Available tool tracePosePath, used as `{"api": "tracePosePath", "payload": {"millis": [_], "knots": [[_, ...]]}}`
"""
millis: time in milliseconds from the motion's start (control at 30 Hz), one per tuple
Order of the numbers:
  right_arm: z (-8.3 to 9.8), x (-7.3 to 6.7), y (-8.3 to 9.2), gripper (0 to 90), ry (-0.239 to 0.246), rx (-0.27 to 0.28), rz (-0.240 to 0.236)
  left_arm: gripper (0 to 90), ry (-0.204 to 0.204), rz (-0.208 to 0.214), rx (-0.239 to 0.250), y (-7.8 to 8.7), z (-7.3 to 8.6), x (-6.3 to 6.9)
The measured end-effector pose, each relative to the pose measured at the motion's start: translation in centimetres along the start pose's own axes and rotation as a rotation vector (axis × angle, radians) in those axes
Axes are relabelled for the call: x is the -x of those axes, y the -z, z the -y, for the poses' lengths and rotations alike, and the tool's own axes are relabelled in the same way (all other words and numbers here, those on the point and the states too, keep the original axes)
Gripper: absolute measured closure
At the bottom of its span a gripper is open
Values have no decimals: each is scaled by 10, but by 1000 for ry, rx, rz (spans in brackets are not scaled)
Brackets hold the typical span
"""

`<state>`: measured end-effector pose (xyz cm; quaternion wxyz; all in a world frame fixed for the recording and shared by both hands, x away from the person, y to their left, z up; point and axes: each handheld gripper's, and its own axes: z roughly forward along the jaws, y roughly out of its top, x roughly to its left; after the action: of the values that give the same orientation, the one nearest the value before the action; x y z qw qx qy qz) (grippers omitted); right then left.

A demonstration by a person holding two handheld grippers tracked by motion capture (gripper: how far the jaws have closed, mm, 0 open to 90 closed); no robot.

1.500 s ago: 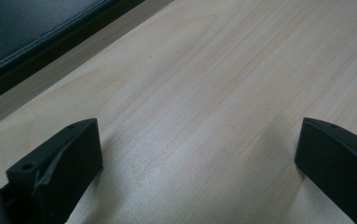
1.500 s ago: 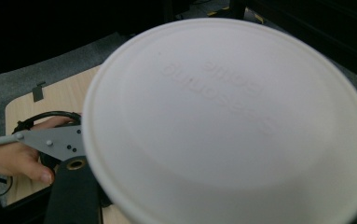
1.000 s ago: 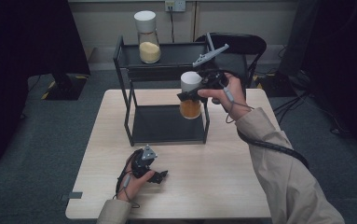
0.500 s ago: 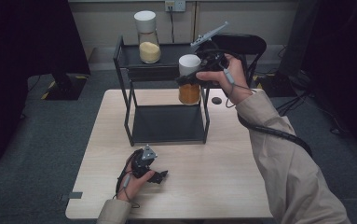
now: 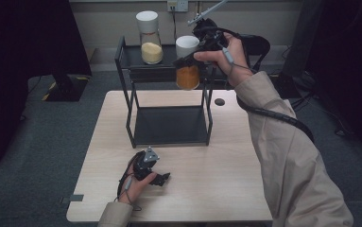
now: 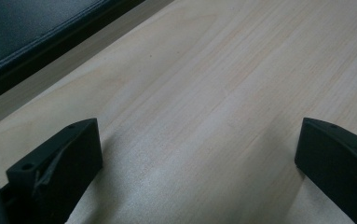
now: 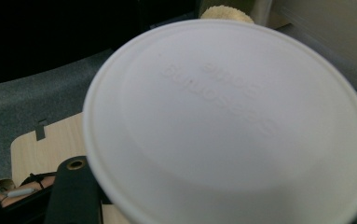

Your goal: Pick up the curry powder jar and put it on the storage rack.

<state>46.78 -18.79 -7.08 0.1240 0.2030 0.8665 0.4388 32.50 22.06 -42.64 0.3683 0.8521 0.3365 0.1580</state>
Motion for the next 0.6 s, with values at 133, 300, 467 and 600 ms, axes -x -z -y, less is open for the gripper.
{"api": "tracePosePath", "payload": {"millis": [133, 300, 467, 600], "knots": [[-10, 3, 3, 352, 0, -3, 7, 0, 0, -1, 0, 0, 0, 0], [-25, 7, 5, 352, -7, -8, 25, 0, -1, -1, 0, 0, 0, 0], [-37, 13, 5, 351, -14, -3, 37, 0, -1, -1, 0, 0, 0, 0], [-48, 21, 0, 352, -20, -1, 49, 0, -1, 0, -1, 0, 0, 0]]}}
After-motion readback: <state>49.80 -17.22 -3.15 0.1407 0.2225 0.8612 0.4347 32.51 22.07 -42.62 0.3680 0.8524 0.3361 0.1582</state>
